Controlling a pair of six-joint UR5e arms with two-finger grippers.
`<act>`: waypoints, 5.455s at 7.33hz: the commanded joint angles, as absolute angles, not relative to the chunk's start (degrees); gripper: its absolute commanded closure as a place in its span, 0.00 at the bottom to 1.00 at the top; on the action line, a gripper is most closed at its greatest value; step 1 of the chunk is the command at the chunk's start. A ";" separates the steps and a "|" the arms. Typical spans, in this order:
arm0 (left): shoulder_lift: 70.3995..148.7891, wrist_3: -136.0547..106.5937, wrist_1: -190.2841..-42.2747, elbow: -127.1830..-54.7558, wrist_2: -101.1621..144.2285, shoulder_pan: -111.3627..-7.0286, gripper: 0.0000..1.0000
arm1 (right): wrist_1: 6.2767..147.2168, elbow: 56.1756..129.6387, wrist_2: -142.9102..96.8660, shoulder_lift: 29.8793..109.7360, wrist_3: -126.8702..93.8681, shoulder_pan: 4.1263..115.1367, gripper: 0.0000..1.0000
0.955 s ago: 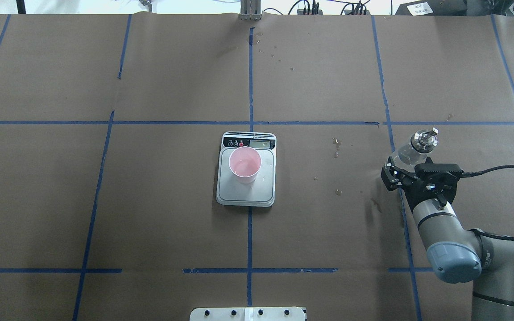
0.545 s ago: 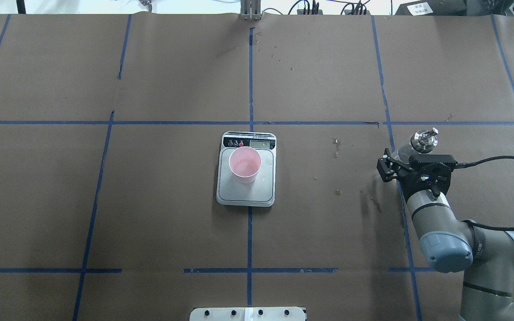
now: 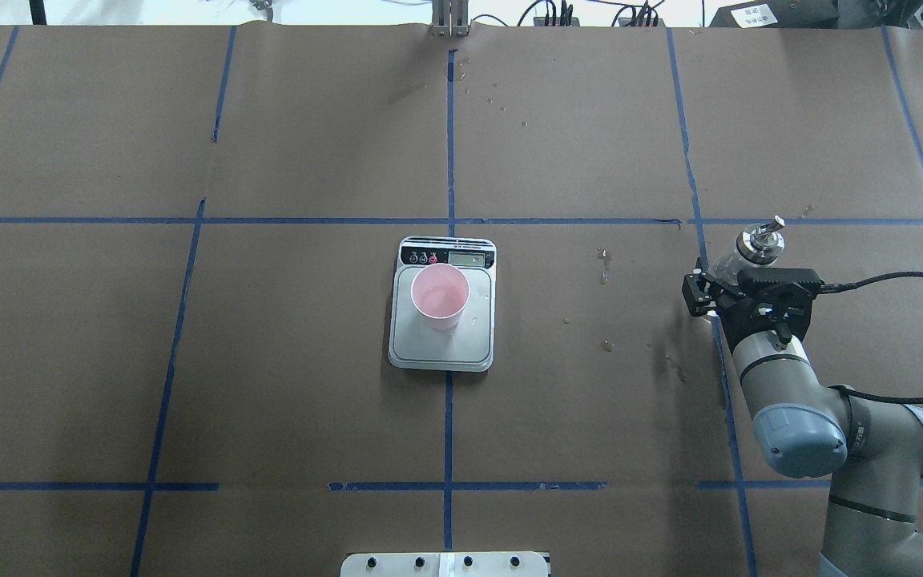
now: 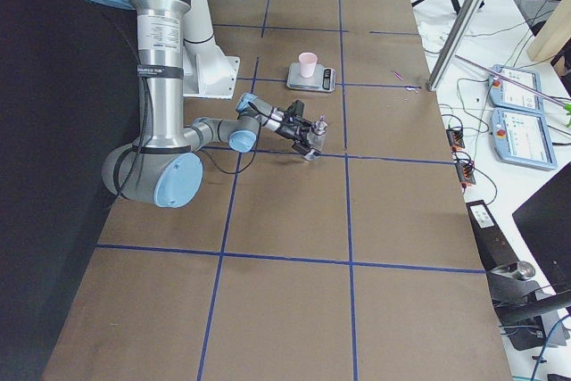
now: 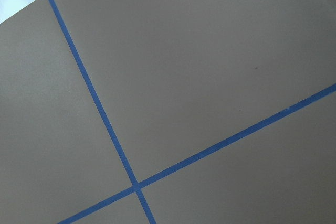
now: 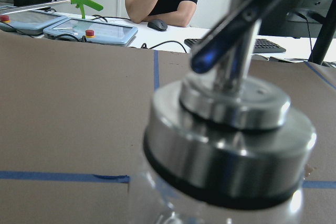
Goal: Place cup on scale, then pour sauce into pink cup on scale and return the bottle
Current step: 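Carry the bottle with the right gripper toward the pink cup, then tilt the bottle spout over the pink cup with the right gripper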
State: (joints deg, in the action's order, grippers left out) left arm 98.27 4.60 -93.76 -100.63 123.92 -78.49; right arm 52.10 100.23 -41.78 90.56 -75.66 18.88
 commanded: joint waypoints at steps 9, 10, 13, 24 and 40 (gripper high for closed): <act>97.65 7.28 -93.95 -97.67 124.45 -81.37 0.00 | 50.01 109.86 -50.55 81.14 -55.68 26.80 1.00; 97.47 15.04 -93.78 -95.38 124.45 -83.65 0.00 | 50.10 110.04 -48.27 79.91 -45.37 26.81 1.00; 96.42 22.41 -95.52 -84.75 135.15 -87.80 0.00 | 50.97 110.04 -42.31 78.75 -28.10 26.54 1.00; 97.29 14.24 -97.12 -85.96 128.58 -87.80 0.00 | 68.38 96.87 -18.64 66.01 -11.27 13.80 1.00; 97.29 14.85 -97.21 -85.43 128.58 -88.33 0.00 | 79.98 96.77 -0.54 61.96 29.51 11.60 1.00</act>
